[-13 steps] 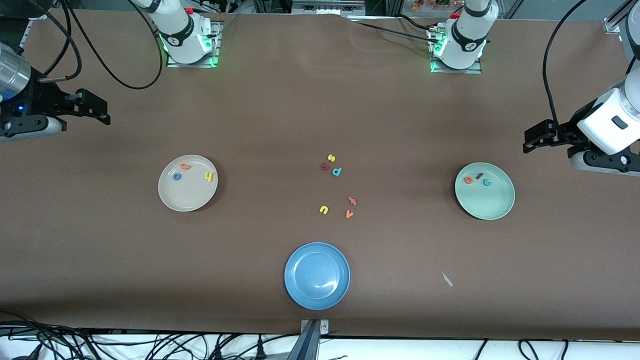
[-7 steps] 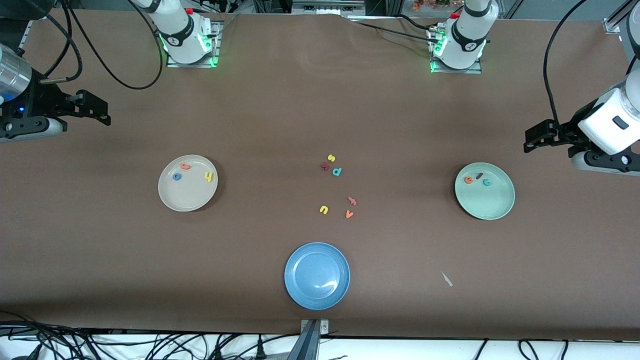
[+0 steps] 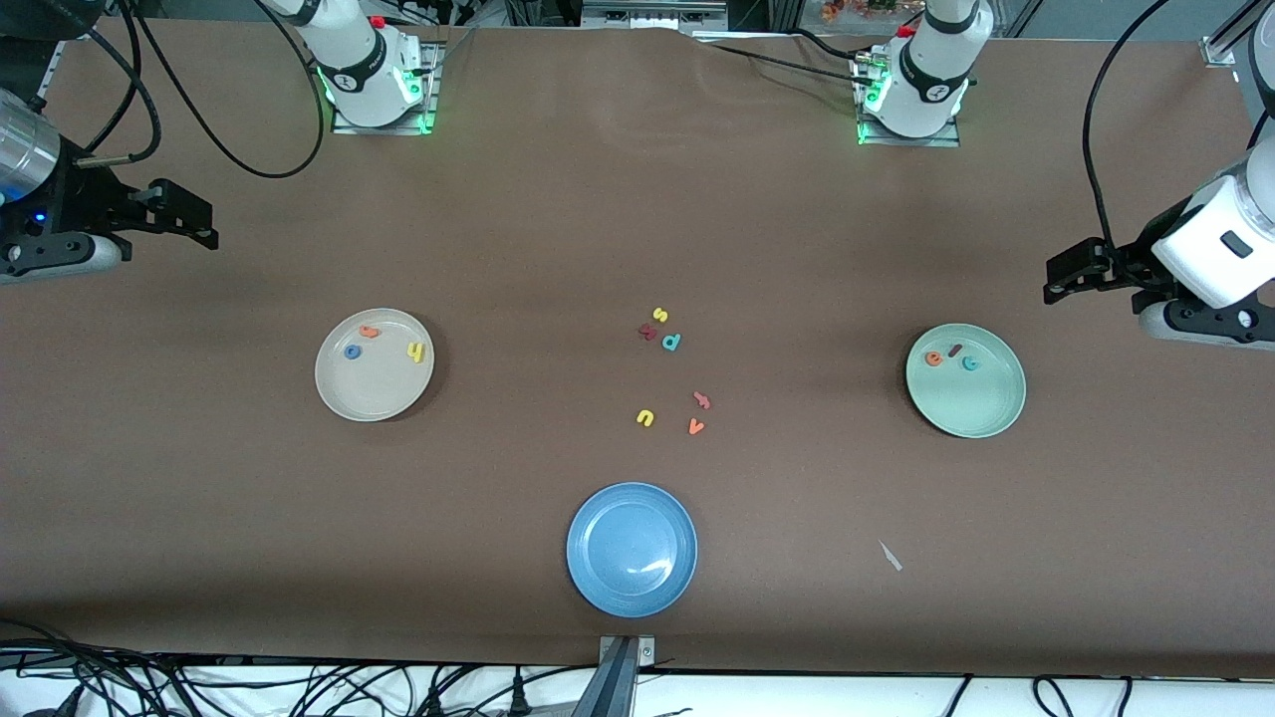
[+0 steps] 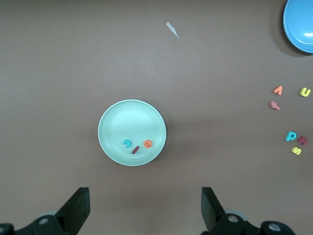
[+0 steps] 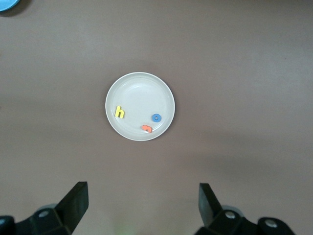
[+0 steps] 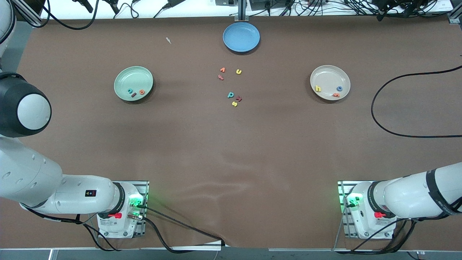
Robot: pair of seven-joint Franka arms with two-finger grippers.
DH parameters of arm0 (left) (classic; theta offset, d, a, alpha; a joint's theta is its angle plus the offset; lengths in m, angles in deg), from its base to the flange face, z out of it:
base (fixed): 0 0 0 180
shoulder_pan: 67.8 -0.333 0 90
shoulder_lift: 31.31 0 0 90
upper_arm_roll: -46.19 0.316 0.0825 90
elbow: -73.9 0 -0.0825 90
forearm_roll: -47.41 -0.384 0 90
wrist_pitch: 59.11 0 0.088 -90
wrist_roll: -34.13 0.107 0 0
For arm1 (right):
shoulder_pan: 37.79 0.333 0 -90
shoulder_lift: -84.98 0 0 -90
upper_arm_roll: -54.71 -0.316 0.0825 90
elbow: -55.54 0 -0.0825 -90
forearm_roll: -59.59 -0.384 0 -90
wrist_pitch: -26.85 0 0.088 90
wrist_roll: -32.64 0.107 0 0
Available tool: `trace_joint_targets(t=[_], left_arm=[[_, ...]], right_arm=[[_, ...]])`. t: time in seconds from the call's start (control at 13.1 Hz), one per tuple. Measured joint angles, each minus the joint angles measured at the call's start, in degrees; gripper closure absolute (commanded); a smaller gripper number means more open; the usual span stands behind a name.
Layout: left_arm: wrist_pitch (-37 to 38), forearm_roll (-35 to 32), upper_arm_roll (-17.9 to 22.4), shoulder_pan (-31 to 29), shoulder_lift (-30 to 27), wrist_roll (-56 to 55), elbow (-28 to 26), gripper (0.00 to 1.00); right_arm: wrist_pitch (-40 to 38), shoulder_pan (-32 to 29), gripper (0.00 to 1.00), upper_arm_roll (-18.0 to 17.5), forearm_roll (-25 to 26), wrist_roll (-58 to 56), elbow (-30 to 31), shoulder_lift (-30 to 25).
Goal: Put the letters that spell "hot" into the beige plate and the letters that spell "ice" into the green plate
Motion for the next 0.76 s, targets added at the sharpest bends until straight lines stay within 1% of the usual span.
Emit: trace_joint_targets(t=[0.38,0.76], left_arm=[[0.0,0.0,0.0,0.0,0.0,0.0,0.0,0.0],[0.0,0.0,-0.1,0.1,0.0,0.0,0.0,0.0]], right_arm=[[0.0,-2.0,0.0,-0.6,0.0,-0.1,0.0,0.0],[0.0,-2.2,0.0,-0.8,0.0,-0.1,0.0,0.1]])
